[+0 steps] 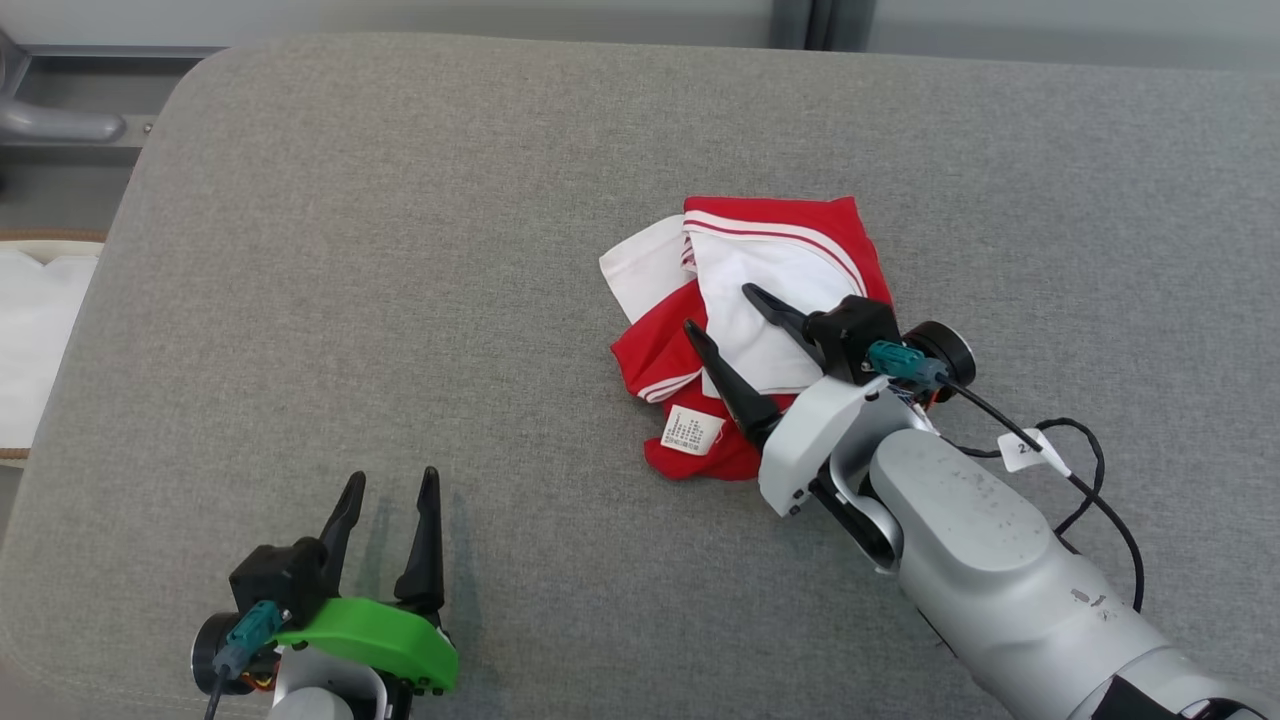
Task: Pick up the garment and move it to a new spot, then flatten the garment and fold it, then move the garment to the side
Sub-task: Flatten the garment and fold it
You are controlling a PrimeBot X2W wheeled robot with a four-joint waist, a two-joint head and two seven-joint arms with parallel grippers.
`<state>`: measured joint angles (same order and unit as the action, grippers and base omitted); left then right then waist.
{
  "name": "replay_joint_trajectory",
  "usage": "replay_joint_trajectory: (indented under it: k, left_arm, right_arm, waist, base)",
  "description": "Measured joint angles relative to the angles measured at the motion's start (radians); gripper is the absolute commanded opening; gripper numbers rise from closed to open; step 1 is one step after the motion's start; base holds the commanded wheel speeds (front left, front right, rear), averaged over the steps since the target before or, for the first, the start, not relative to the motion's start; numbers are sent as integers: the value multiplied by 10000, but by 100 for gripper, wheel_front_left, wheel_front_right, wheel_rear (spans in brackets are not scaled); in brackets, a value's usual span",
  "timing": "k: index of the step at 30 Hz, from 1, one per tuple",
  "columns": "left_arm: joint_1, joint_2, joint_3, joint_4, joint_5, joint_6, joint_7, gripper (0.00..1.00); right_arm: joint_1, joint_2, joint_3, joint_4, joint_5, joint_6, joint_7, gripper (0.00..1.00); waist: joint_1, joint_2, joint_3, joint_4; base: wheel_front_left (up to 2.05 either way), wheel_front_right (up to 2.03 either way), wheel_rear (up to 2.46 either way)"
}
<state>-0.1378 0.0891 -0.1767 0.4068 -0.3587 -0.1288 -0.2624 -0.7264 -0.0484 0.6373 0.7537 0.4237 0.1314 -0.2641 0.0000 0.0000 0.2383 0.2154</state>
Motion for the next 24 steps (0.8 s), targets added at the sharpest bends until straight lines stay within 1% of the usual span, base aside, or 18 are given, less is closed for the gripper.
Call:
replay_joint_trajectory:
  k: [1, 2, 3, 4, 7, 13, 17, 20, 24]
  left_arm:
    - [-19, 0, 4, 0, -10, 0, 0, 100]
    - [-26, 8, 27, 12, -12, 0, 0, 100]
    - [-26, 13, 33, 27, -13, 0, 0, 100]
    - [-25, 21, 40, 46, -15, 0, 0, 100]
    - [-22, 52, 40, 111, -44, 0, 0, 100]
    - [-13, 54, -65, 190, -100, 0, 0, 100]
    - [-11, 36, -98, 169, -127, -2, 0, 100]
    - [35, 21, -142, 196, -134, 0, 0, 100]
    - [166, -12, -186, 311, -148, 0, 0, 100]
  right_arm:
    - [-7, 6, -88, 10, -27, 0, -2, 100]
    - [-2, 6, -201, 61, -136, 0, -2, 47]
    - [11, 4, -255, 71, -180, 0, -2, 14]
    - [29, 8, -299, 109, -224, 0, 0, 0]
    - [166, 4, -460, 109, -259, 0, -2, 0]
    - [197, -4, -848, -385, -276, 0, 0, 0]
    - [-33, -12, -995, -1476, 13, 0, 12, 0]
    - [-742, -12, -863, -2397, 604, 0, 12, 0]
    - [-1941, -19, -445, -3423, 1590, 0, 12, 0]
  waist:
    - [0, 0, 25, 21]
    - [0, 0, 44, 25]
    - [0, 0, 38, 10]
    - [0, 0, 32, -10]
    - [0, 0, -5, -70]
    - [0, 0, -119, -212]
    - [1, 0, -223, -281]
    - [0, 0, -358, -312]
    - [0, 0, -611, -303]
  base:
    - [0, 0, 0]
    - [0, 0, 0]
    - [0, 0, 0]
    - [0, 0, 0]
    - [0, 0, 0]
    - [0, 0, 0]
    - [0, 0, 0]
    - [0, 0, 0]
    - [0, 0, 0]
